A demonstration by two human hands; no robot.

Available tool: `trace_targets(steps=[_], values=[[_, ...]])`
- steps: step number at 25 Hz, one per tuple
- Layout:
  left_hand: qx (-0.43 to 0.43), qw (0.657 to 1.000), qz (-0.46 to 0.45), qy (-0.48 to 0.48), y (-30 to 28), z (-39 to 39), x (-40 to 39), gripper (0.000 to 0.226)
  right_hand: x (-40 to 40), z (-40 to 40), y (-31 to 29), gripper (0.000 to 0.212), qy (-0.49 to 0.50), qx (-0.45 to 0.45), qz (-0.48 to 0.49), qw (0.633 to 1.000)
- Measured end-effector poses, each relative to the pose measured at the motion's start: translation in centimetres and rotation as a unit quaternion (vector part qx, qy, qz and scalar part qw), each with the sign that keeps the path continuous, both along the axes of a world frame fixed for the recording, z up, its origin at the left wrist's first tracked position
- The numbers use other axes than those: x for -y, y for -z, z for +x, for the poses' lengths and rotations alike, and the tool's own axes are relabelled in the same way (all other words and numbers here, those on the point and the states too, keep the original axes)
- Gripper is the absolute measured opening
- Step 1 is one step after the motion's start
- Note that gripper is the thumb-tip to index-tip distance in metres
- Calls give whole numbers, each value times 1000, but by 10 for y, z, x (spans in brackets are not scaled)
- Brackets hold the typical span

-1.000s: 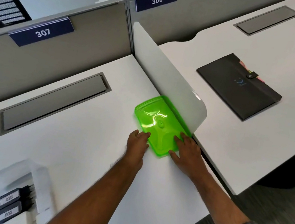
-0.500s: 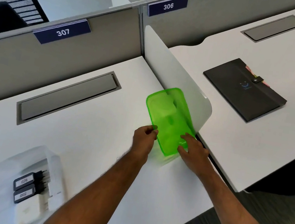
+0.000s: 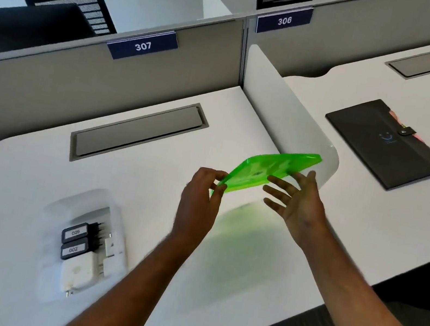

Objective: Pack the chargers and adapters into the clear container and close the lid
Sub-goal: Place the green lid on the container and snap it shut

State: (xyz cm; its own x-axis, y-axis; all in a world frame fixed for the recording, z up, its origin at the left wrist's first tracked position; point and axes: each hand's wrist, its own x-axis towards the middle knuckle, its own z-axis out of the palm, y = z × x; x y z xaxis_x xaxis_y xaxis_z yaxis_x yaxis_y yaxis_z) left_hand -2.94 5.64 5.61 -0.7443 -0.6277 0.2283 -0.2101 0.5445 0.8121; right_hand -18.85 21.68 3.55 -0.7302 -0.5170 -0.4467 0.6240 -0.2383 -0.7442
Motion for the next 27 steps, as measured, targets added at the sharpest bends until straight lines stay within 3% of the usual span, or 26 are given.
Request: trace_targets(steps=[4,11,16,21,24,27], values=[[-23,999,-39,-26,-11,47,34,24,19,21,-8,64,-66,5,-28,997],[-39,996,16,-85,-8,125,92,31,74,82,-3,23,-178,-60,1,982],[-31,990,49,-127,-3,182,128,42,119,131,-1,36,-227,-71,56,970],[-23,947,244,-208,6,233,153,31,149,180,-4,41,-277,-119,78,950],[-11,945,231,-233,10,262,166,19,167,210,-4,42,-283,-135,100,944],[-8,940,222,-258,19,285,181,23,182,234,-4,45,-293,-157,105,937]])
